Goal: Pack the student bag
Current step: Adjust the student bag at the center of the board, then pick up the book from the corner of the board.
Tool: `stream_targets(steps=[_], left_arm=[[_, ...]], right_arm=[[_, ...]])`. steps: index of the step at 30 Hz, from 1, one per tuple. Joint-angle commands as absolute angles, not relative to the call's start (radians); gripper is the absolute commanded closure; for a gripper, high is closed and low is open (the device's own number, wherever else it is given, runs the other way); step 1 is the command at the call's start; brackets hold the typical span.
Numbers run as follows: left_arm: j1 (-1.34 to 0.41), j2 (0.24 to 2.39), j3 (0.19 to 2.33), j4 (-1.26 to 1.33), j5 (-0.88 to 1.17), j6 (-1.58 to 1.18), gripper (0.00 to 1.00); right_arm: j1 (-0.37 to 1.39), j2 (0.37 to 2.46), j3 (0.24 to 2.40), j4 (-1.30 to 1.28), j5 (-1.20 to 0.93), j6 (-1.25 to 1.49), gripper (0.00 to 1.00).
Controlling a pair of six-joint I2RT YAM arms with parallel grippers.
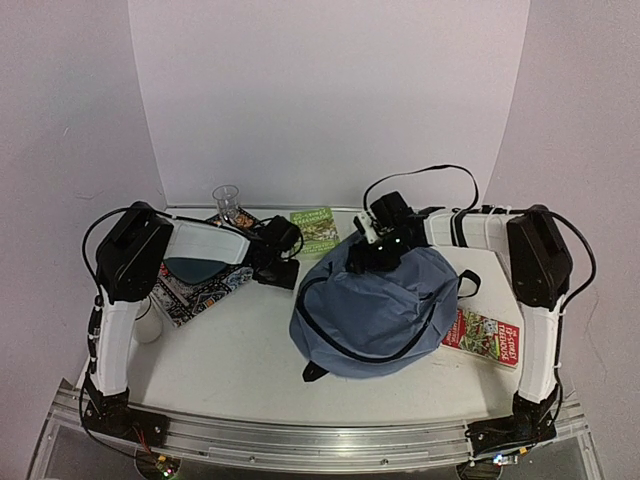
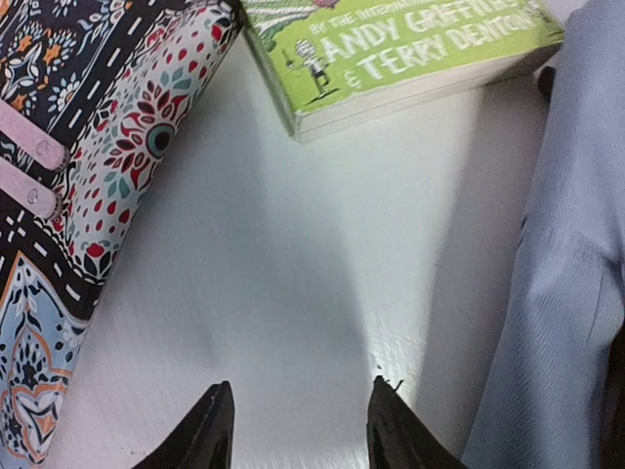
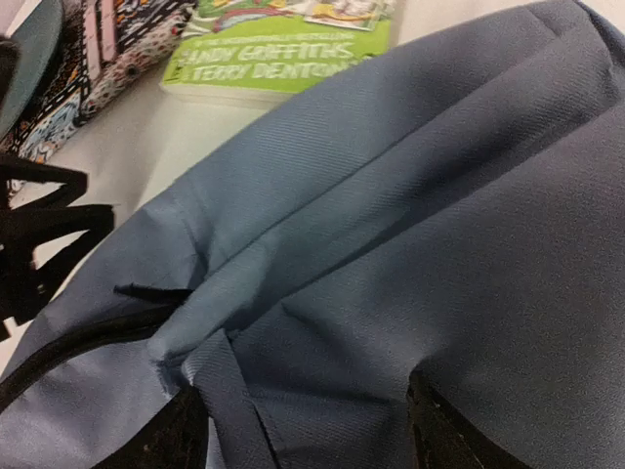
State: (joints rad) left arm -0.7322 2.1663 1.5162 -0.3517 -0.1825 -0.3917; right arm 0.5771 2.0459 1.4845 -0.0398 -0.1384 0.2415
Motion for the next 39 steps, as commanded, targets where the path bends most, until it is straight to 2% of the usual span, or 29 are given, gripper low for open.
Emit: stream_targets(steps=[1, 5, 12, 16, 25, 39], left_arm=[[-0.725, 2.045, 1.522, -0.376, -0.159, -0.432, 0.46], [-0.702, 1.988, 1.493, -0.375, -0.147, -0.463, 0.38], [-0.68, 1.916, 1.419, -0.375, -0.091, -0.48, 0.32], [-0.678, 1.882, 1.379, -0.376, -0.072, -0.497, 0.32], [-0.644, 1.782, 1.288, -0.377, -0.053, -0.539, 0.27], [-0.63, 1.693, 1.191, -0.376, -0.075, -0.555, 0.25]], right_arm=[[0.437, 2.036, 1.438, -0.109, -0.02, 0.261, 0.31], [0.401, 2.003, 1.479, -0.138, 0.033, 0.207, 0.31], [0.405, 1.958, 1.626, -0.102, -0.269, 0.221, 0.3], [0.407, 2.074, 1.763, -0.087, -0.345, 0.282, 0.33], [0.445, 2.329, 2.009, -0.054, -0.349, 0.417, 0.37], [0.492, 2.576, 2.185, -0.021, -0.322, 0.506, 0.44]])
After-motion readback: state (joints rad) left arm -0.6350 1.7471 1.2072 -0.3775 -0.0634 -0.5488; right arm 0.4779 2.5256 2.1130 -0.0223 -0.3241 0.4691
